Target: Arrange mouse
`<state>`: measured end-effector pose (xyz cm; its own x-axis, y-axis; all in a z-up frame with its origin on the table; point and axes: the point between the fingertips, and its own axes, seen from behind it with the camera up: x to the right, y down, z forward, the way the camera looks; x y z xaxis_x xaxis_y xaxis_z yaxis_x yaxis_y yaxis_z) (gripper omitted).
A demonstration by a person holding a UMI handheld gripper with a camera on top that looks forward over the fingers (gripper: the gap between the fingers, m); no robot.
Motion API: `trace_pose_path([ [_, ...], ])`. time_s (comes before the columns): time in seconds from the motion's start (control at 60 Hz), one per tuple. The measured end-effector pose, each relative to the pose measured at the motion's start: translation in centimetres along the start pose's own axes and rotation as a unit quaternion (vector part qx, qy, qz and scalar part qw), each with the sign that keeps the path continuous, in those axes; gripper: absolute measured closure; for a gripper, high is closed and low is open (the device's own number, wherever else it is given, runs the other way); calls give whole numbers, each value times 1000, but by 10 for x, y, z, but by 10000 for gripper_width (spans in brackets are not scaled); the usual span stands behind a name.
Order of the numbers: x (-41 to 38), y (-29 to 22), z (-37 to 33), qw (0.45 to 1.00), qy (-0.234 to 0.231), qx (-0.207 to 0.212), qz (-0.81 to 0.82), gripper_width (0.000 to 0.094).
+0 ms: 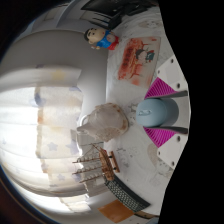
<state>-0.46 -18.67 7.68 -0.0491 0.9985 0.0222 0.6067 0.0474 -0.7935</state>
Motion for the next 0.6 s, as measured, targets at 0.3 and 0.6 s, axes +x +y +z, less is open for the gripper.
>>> trace_pose_path([
  [0.3, 190, -83, 49, 997, 59, 34, 24, 523],
  [0.6, 266, 1, 133, 998, 41, -36, 24, 497],
])
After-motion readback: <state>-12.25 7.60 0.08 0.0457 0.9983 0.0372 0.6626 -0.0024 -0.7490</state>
